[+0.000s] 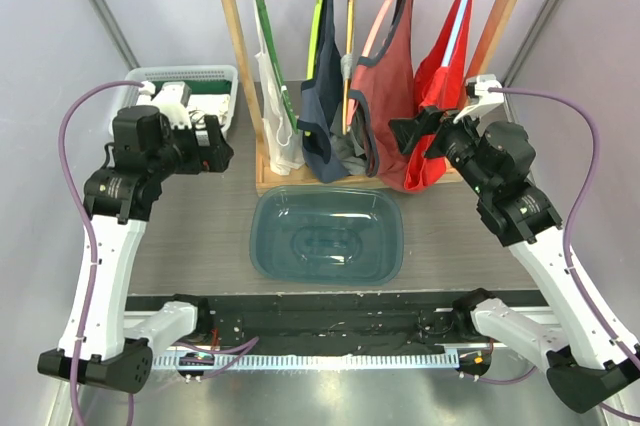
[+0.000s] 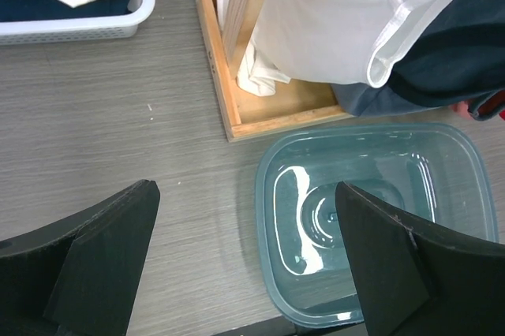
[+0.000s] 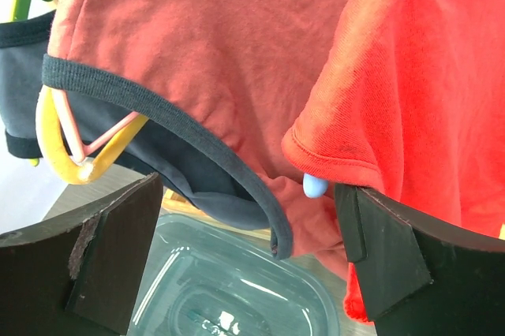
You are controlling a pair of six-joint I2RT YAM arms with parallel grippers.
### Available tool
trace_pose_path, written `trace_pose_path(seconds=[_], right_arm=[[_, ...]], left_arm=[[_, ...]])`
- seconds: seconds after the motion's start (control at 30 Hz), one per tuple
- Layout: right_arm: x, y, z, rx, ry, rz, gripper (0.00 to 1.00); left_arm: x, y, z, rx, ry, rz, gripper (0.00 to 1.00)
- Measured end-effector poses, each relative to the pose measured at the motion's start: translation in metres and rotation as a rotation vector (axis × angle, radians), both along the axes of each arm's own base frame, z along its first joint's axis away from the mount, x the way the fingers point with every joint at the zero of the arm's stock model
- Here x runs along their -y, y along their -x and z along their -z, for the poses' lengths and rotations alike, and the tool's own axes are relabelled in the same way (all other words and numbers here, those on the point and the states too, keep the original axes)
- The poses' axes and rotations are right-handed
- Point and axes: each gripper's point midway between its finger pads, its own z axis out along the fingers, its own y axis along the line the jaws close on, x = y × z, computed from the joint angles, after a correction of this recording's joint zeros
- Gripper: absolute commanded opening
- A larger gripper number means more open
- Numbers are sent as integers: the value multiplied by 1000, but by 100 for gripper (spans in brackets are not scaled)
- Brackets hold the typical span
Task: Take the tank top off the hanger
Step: Pick up the hanger from the clothesline.
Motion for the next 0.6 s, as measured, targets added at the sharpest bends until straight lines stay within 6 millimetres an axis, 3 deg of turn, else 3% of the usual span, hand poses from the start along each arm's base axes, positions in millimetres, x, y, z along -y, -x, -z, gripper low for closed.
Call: trace_pose_path(seconds=[0.17,0.47,0.6], right_arm=[[-1,0,-1,11,10,4,100],[-10,3,13,2,27,-14,100],[-16,5,21,-2,56,-22,100]], left_arm=[[22,-18,-22,41,71,74,100],[91,-82,-113,193,141,181,100],[107,-104,-135,225,151,161,100]])
